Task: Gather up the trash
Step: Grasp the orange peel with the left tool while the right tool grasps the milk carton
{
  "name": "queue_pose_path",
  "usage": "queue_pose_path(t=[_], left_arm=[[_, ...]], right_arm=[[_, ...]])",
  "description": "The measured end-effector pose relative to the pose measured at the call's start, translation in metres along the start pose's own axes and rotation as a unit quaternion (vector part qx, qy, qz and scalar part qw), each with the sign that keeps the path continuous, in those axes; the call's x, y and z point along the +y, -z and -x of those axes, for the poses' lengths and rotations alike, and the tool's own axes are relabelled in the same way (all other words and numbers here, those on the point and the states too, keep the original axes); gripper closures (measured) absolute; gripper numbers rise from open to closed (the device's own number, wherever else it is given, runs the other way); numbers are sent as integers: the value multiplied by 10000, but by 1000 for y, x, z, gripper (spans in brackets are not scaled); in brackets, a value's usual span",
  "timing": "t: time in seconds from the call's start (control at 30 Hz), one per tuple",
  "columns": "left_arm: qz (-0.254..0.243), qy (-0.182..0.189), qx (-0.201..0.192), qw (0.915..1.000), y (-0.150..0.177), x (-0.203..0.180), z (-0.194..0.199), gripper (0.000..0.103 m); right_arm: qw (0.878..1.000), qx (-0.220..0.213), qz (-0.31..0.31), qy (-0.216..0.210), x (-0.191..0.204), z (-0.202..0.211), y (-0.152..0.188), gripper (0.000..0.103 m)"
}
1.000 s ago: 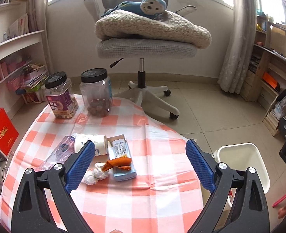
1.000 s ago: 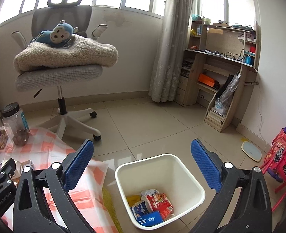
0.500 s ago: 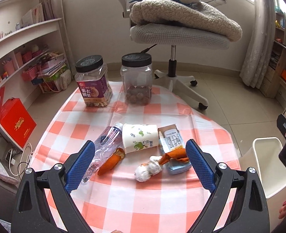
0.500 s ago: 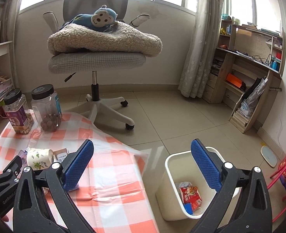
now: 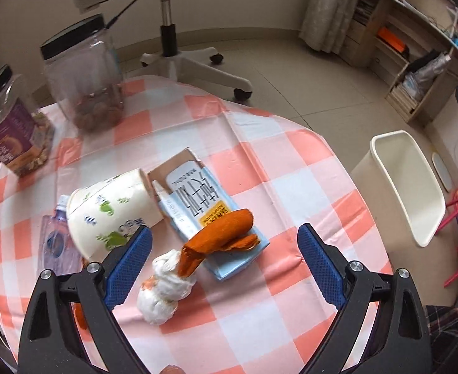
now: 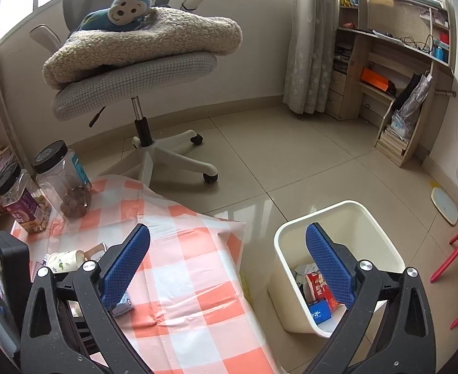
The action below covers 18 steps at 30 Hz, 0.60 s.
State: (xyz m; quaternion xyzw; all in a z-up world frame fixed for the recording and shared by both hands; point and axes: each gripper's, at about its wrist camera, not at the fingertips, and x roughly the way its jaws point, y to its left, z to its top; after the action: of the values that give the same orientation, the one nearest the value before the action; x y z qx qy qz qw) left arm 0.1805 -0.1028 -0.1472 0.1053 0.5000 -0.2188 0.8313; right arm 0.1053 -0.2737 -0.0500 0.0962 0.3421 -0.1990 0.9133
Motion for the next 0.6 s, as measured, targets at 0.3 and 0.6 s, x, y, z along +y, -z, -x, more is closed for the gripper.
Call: queue_pose_path(t=[0.3,0.6], left_arm=[[380,812,213,9957,6,26,3,73],[1017,764,-252,9916,33,64,70,87]], right_arm=[[9994,301,61,-127,7,-15,-3,7],[9969,494,484,-365,54,-24,14,7]])
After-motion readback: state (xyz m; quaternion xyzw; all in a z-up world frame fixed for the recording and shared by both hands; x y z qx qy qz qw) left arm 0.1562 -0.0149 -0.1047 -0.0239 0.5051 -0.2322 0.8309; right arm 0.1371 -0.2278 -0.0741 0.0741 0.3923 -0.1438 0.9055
